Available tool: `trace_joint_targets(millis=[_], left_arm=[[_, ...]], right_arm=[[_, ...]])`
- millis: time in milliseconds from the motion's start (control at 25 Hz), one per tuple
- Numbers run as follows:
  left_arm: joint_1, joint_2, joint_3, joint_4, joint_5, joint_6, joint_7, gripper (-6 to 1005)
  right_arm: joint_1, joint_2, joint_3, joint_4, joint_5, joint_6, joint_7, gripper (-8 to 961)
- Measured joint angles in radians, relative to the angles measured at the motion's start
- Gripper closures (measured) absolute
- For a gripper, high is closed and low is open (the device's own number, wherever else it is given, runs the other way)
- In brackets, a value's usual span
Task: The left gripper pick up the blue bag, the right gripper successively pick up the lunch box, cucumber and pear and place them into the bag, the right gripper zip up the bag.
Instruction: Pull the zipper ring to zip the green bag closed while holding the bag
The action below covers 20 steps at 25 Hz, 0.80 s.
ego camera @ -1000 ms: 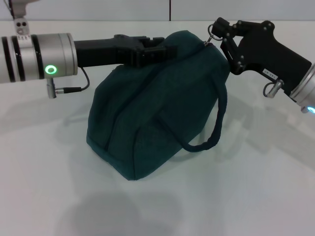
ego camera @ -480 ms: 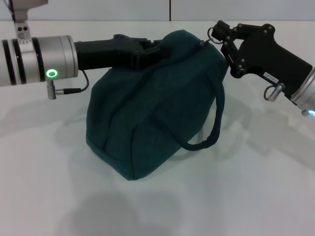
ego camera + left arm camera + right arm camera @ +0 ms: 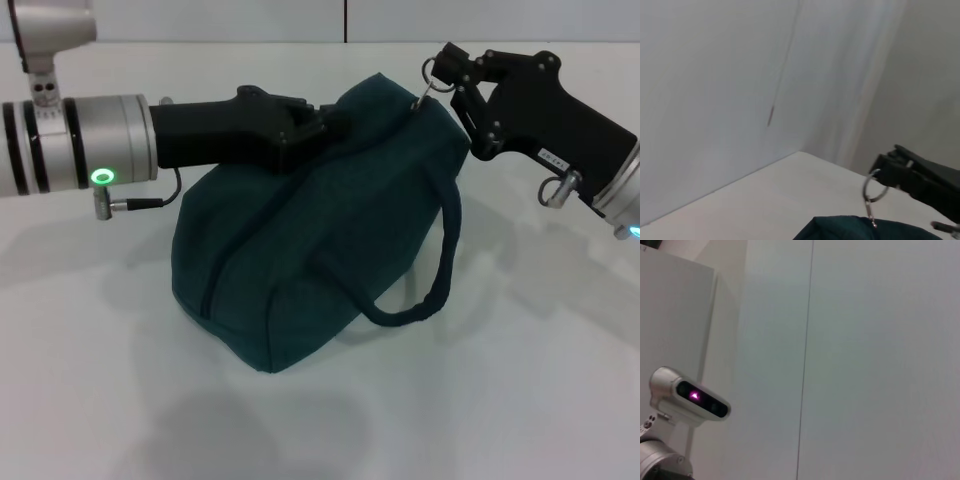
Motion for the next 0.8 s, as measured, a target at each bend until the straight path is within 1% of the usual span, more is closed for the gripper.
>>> trace_joint_targets(millis=[40,160,240,440,680,800], left_arm=[[0.002,0.000,0.000,0.000,0.000,0.006,0.009,886],[0.020,0.000,-0.002,0.000,-0.007,0.044,0.107,908],[0.027,-0.001,-0.002,0.001,-0.007,0.051,0.127,916],[0.028,0.002,-0.004,-0.002,-0.004,0.052,0.119,926],[0.033,0.002,-0.043,-0.003,-0.001,0.053,0.123,930],[0.029,-0.003,-0.053,-0.007,0.001,0.052,0.135,935]], right_arm=[[-0.001,-0.001,0.001,0.003,0.001,0.000,0.008,931],[-0.001,-0.002,0.006,0.022,0.006,0.001,0.020,931],[0.001,-0.004,0.008,0.036,0.007,0.008,0.023,931],[-0.002,-0.006,0.031,0.057,0.008,0.020,0.023,930],[-0.005,-0.006,0.063,0.086,0.008,0.032,0.033,929],[0.004,-0.008,0.060,0.080,0.001,0.062,0.040,928]])
